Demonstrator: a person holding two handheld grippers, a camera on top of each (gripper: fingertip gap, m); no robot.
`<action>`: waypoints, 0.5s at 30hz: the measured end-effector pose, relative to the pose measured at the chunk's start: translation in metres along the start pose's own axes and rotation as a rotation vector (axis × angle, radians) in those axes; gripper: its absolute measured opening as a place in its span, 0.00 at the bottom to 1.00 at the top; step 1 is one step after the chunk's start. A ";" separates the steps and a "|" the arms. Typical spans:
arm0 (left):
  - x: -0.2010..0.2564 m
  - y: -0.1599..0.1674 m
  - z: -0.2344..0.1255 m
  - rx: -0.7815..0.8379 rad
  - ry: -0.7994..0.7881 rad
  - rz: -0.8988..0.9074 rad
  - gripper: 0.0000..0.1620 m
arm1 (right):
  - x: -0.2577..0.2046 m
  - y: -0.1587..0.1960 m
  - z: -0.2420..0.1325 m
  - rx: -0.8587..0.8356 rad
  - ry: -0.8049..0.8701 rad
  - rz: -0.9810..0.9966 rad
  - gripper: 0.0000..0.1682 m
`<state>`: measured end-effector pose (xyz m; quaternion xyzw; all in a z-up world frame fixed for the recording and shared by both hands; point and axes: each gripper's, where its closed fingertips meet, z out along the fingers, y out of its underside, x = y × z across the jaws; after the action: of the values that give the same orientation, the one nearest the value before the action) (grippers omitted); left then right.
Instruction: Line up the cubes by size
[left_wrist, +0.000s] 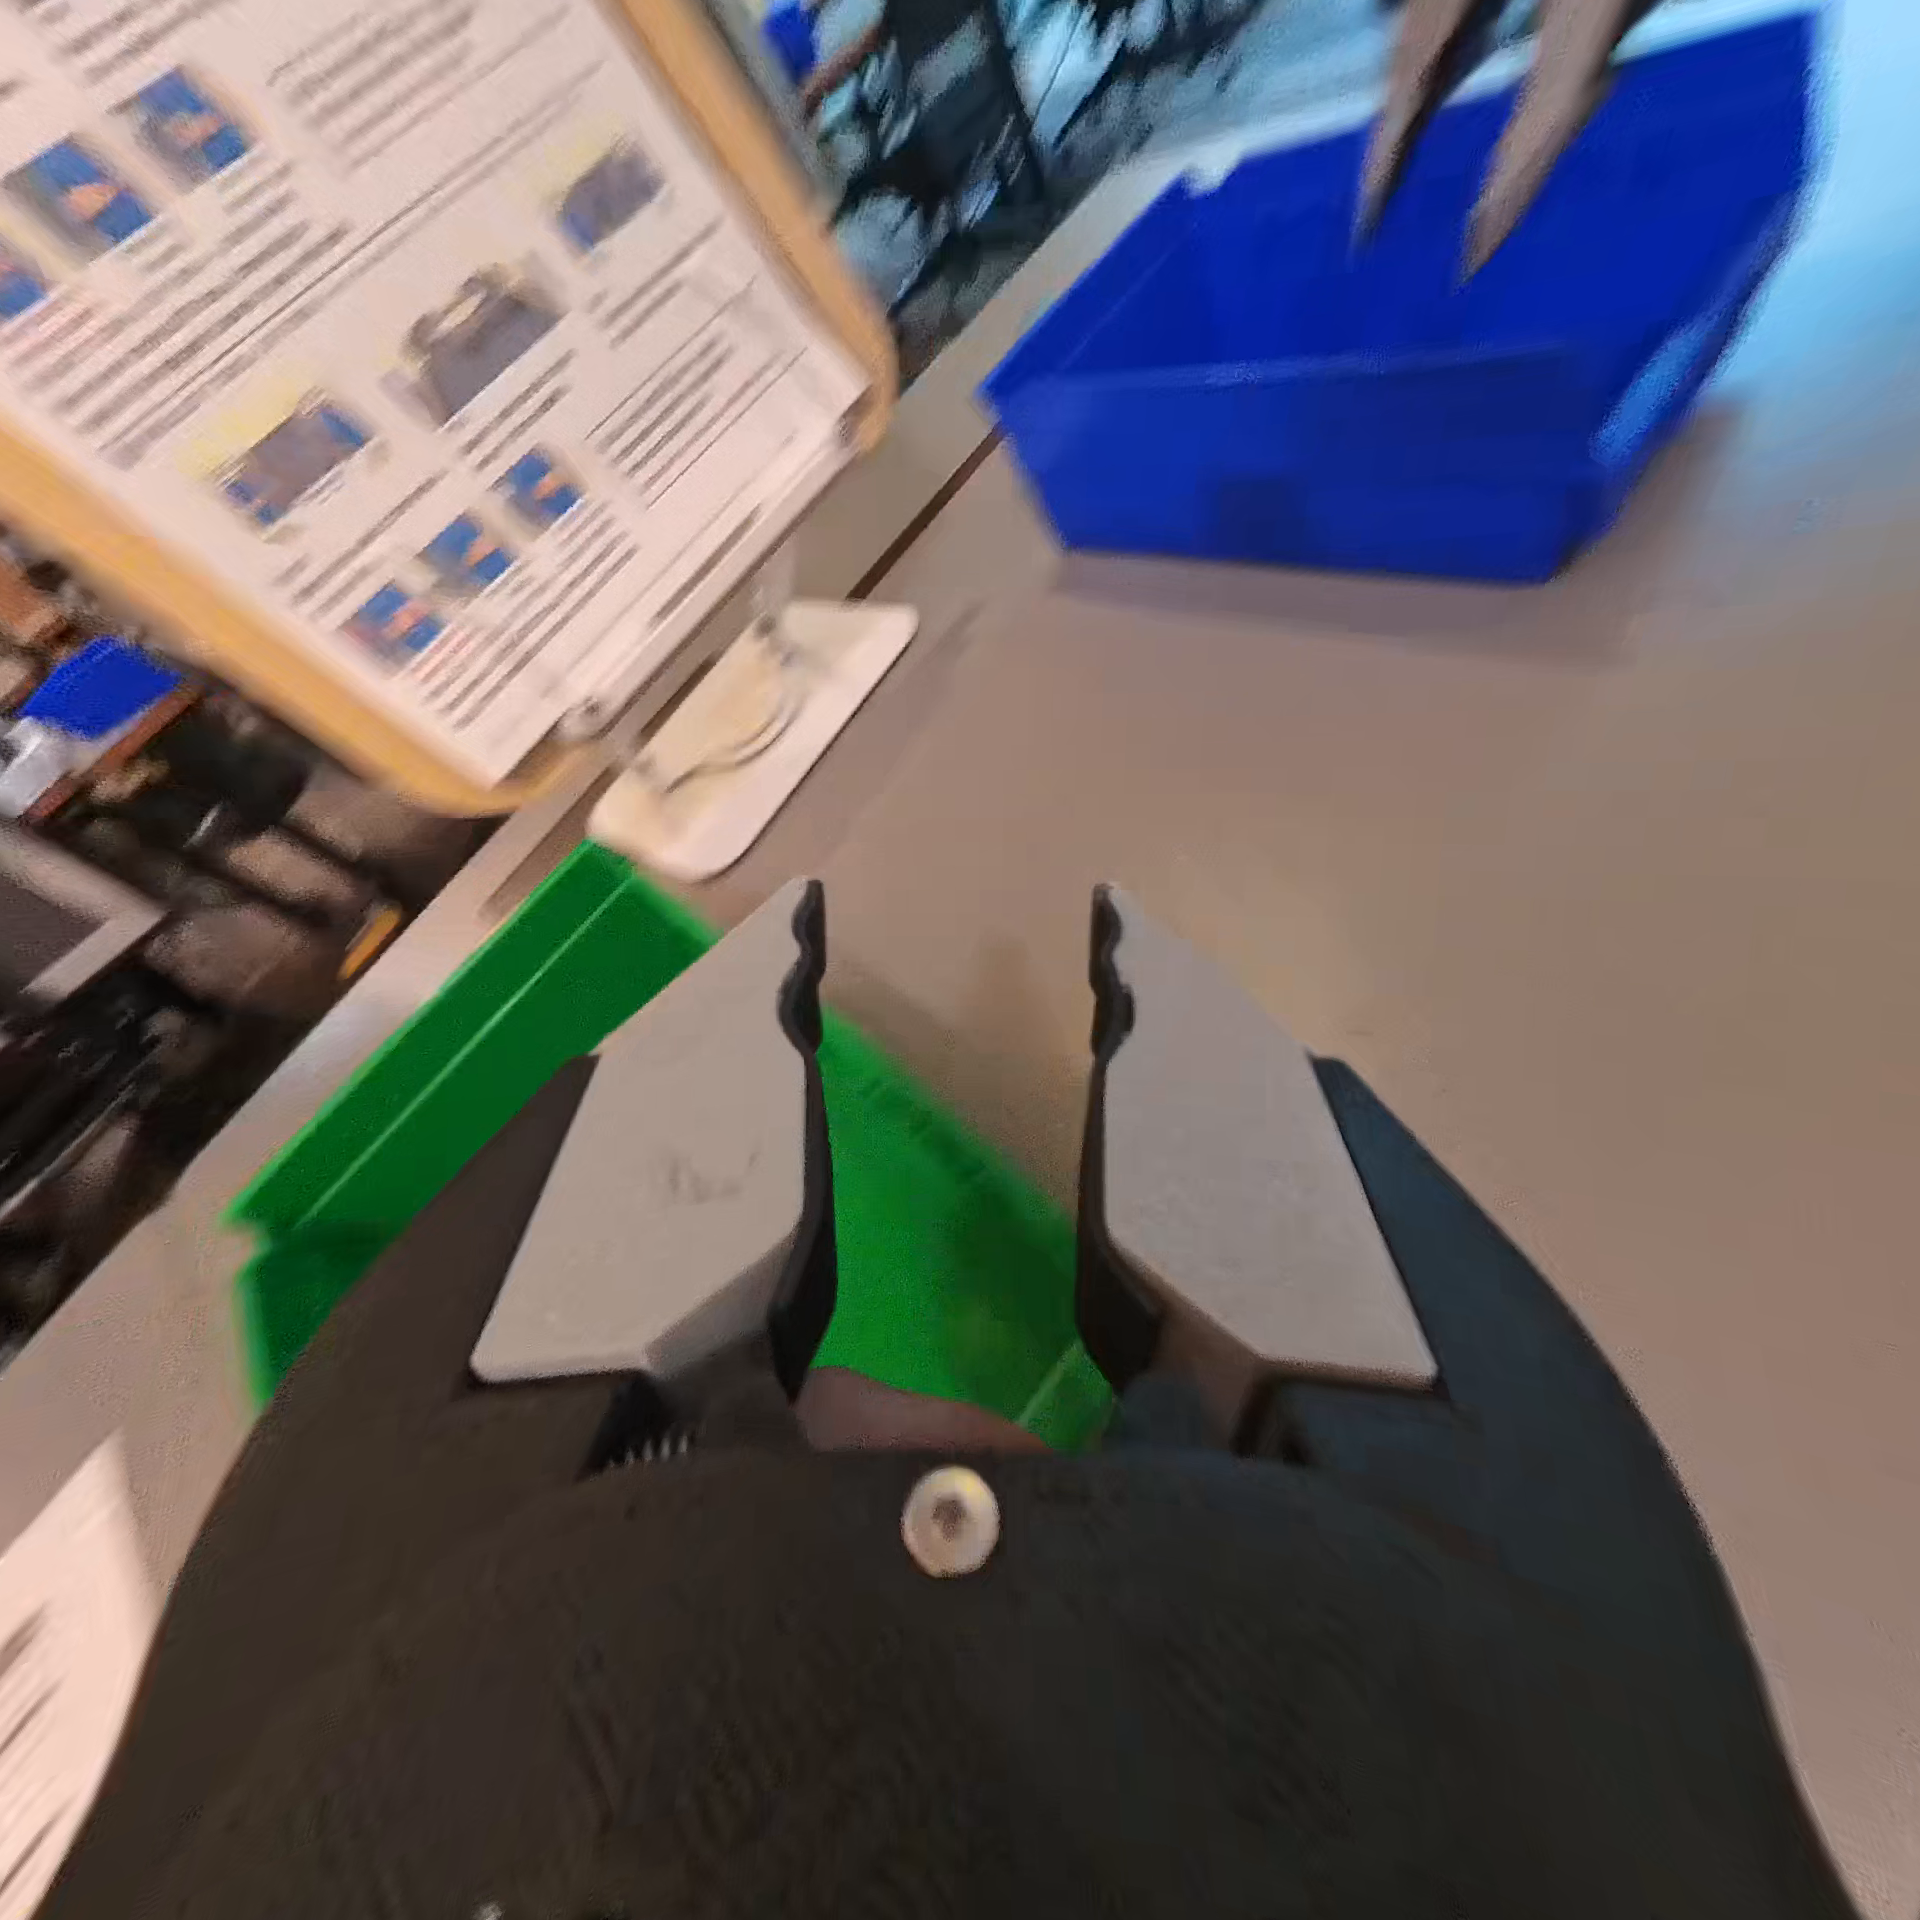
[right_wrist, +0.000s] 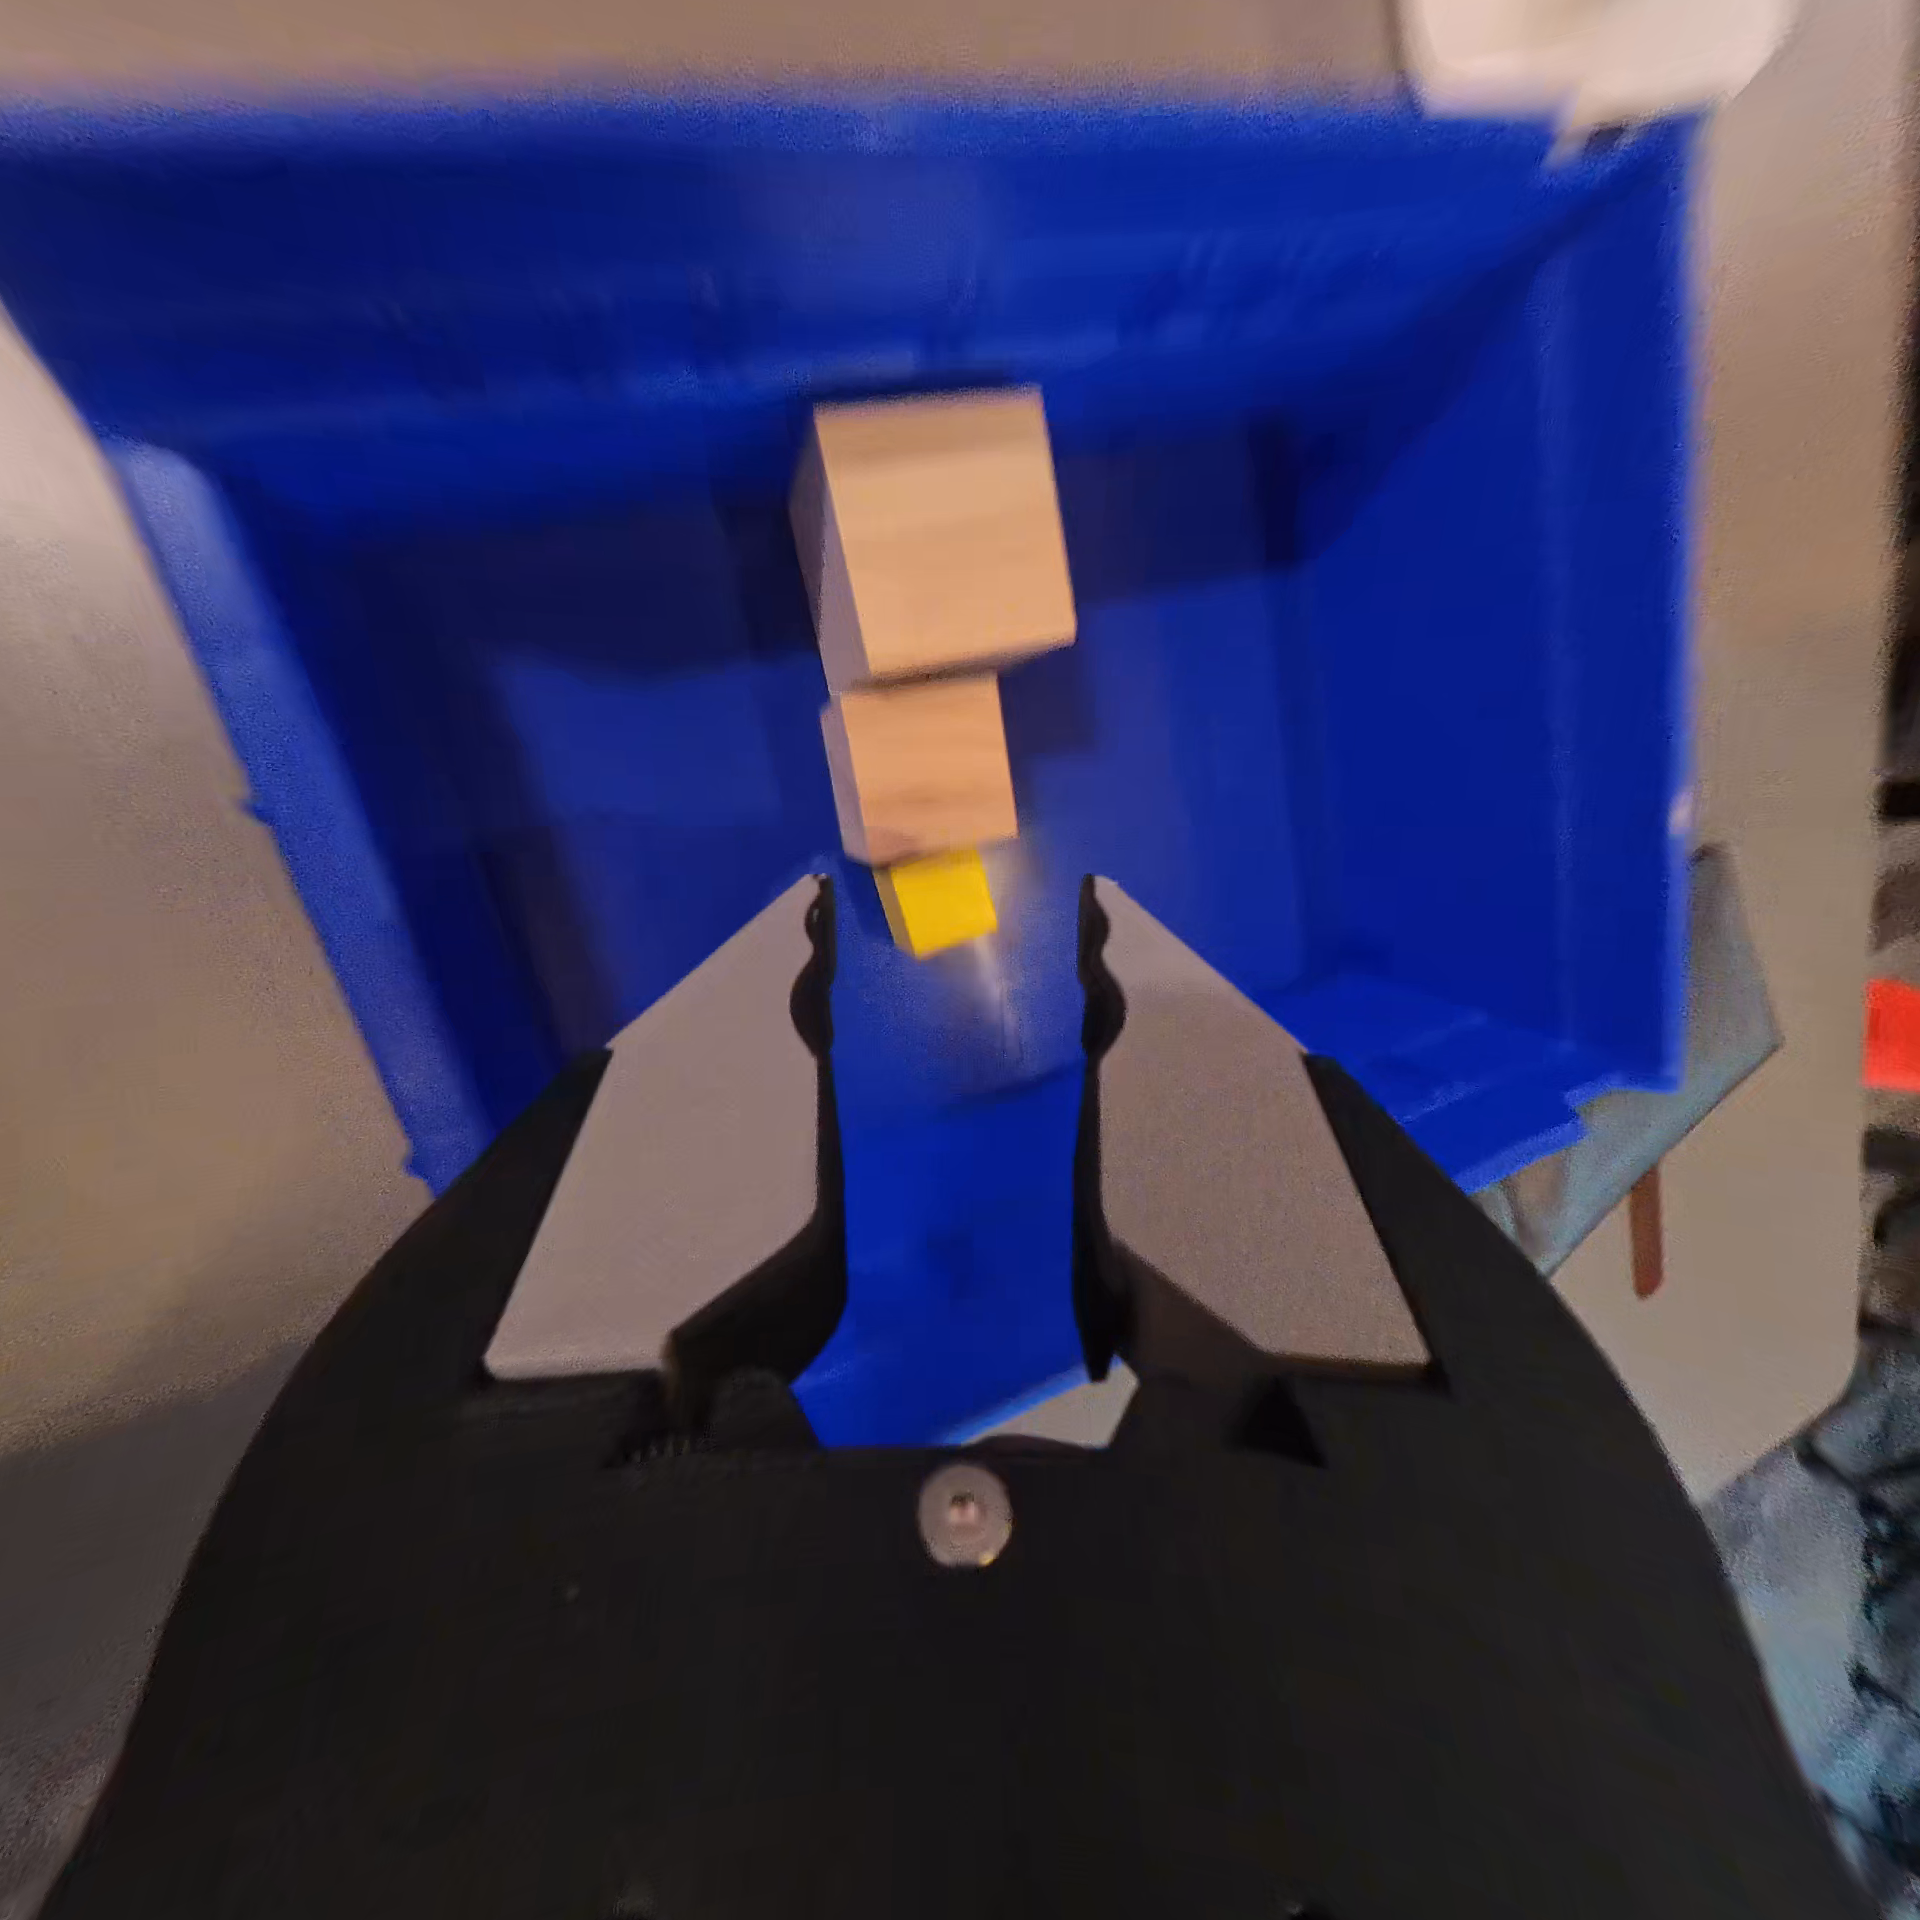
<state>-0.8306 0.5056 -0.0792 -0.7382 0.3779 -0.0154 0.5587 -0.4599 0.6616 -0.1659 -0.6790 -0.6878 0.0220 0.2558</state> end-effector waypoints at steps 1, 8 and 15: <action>-0.022 0.009 -0.007 -0.074 -0.024 -0.009 0.30 | -0.004 -0.013 -0.010 0.085 0.025 0.005 0.24; -0.100 0.129 -0.018 -0.716 0.001 -0.202 0.32 | -0.073 -0.078 -0.026 0.368 -0.011 -0.060 0.26; -0.104 0.204 -0.022 -1.042 0.214 0.405 0.26 | -0.127 -0.110 -0.027 0.542 -0.193 -0.080 0.27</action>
<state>-1.0256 0.5288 -0.2001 -0.8235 0.5240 0.2057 0.0710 -0.5578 0.5246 -0.1419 -0.5528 -0.7043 0.2595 0.3620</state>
